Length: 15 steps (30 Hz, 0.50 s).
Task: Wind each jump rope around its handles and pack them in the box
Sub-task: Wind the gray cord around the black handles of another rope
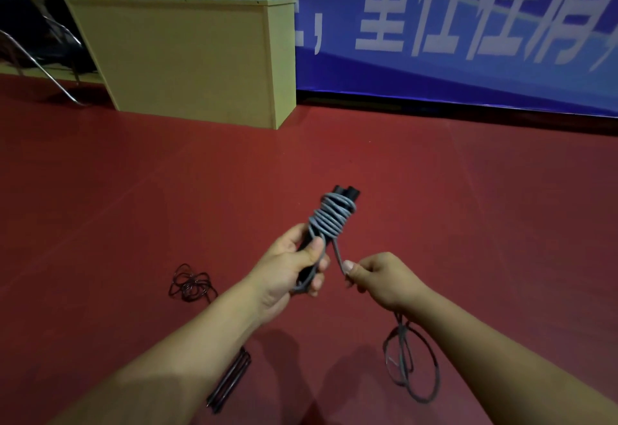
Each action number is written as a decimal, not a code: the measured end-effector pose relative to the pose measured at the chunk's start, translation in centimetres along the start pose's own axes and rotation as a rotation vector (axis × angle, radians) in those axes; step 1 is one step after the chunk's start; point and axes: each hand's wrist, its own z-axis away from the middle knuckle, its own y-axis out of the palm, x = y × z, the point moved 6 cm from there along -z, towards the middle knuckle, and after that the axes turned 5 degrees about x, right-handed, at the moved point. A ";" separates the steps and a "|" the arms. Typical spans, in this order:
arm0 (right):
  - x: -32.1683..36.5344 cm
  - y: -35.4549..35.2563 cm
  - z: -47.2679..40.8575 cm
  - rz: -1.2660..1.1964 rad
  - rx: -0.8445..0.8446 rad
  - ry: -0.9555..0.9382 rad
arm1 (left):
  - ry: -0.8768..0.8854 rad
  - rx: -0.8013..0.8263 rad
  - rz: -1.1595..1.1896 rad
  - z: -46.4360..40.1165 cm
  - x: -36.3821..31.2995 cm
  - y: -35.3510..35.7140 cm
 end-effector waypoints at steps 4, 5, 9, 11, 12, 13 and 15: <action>1.6 0.3 0.5 0.085 -0.005 -0.108 | -0.008 -0.384 -0.122 -0.8 0.7 -4.0; 1.9 0.6 0.5 0.132 0.008 -0.131 | -0.030 -0.458 -0.151 -0.8 1.0 -5.0; 3.1 1.7 1.0 0.232 0.085 -0.190 | -0.087 -0.653 -0.160 -0.5 1.8 -8.0; 3.6 1.7 1.3 0.231 0.080 -0.211 | -0.083 -0.689 -0.205 -0.4 1.8 -9.3; 3.8 1.5 1.4 0.223 0.067 -0.216 | -0.069 -0.697 -0.252 -0.3 1.7 -9.9; 4.0 1.2 1.4 0.214 0.050 -0.227 | -0.057 -0.703 -0.306 -0.3 1.7 -10.4; 4.3 0.8 1.5 0.209 0.029 -0.243 | -0.058 -0.709 -0.398 -0.2 1.7 -10.9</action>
